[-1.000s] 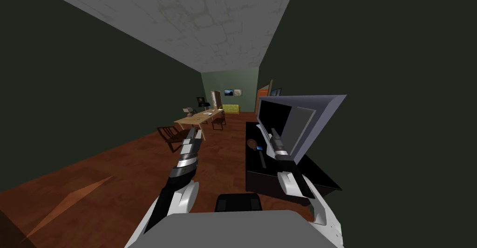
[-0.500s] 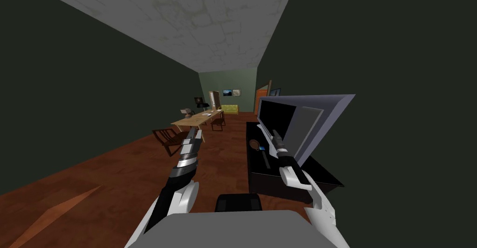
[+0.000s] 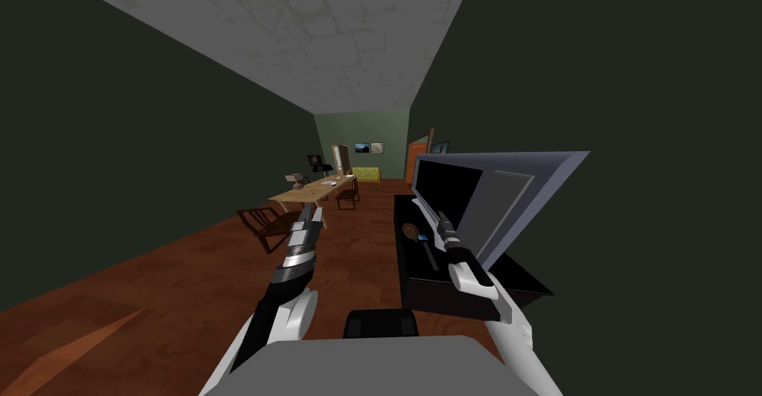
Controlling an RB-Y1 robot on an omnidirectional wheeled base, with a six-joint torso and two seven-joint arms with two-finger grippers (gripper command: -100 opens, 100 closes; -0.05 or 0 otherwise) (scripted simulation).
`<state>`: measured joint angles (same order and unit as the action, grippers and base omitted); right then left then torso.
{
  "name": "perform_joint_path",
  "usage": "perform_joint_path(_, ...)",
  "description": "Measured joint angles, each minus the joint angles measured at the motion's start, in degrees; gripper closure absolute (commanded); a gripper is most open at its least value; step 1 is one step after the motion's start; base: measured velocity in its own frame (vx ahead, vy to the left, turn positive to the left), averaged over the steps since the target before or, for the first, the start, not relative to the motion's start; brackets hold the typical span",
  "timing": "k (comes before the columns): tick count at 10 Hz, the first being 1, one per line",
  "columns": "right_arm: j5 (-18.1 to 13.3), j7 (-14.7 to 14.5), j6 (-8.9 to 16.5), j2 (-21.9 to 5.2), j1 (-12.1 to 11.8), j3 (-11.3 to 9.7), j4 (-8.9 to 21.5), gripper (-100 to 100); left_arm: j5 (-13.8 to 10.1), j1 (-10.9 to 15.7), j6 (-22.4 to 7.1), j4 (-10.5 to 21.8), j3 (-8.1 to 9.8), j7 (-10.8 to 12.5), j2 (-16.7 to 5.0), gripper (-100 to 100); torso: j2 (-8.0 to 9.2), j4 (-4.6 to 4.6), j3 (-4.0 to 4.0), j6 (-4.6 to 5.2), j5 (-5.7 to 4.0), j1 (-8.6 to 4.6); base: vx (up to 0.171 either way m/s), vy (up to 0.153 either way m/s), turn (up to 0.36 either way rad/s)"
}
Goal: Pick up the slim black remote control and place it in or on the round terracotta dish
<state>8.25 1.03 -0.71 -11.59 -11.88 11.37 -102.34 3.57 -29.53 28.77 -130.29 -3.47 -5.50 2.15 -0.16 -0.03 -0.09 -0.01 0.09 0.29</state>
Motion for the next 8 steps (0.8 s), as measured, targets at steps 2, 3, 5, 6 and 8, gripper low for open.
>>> perform_joint_path(2,1.23,1.08,2.6,-0.91,1.88,1.52,3.25,-100,0.0,0.0,0.0,0.0,0.0,0.0,0.0,0,-0.06,-0.02,-0.04,0.0,-0.01,-0.01,0.042,0.091,-0.05)
perform_joint_path(3,2.25,1.86,4.08,-1.84,2.98,2.53,5.22,-100,0.0,0.0,0.0,0.0,0.0,0.0,0.0,0,-0.08,-0.02,-0.04,0.01,-0.01,0.01,0.027,0.076,-0.08)
perform_joint_path(5,3.62,2.98,6.23,-2.46,3.33,3.75,8.19,-100,0.0,-0.01,0.0,0.0,0.0,0.0,0.0,0,-0.01,-0.01,-0.01,0.04,-0.02,-0.06,0.029,0.072,-0.107)
perform_joint_path(6,4.03,3.44,7.44,-2.6,3.78,4.3,9.29,-100,0.0,0.0,0.0,0.0,0.0,0.0,0.0,0,0.01,0.0,0.0,0.0,-0.02,-0.1,0.029,0.045,-0.115)
perform_joint_path(8,4.8,4.2,10.18,-2.61,6.09,5.82,12.71,-100,0.0,0.0,0.0,0.0,0.0,0.0,0.0,0,0.03,0.0,0.01,-0.01,-0.05,-0.17,0.018,0.075,-0.045)
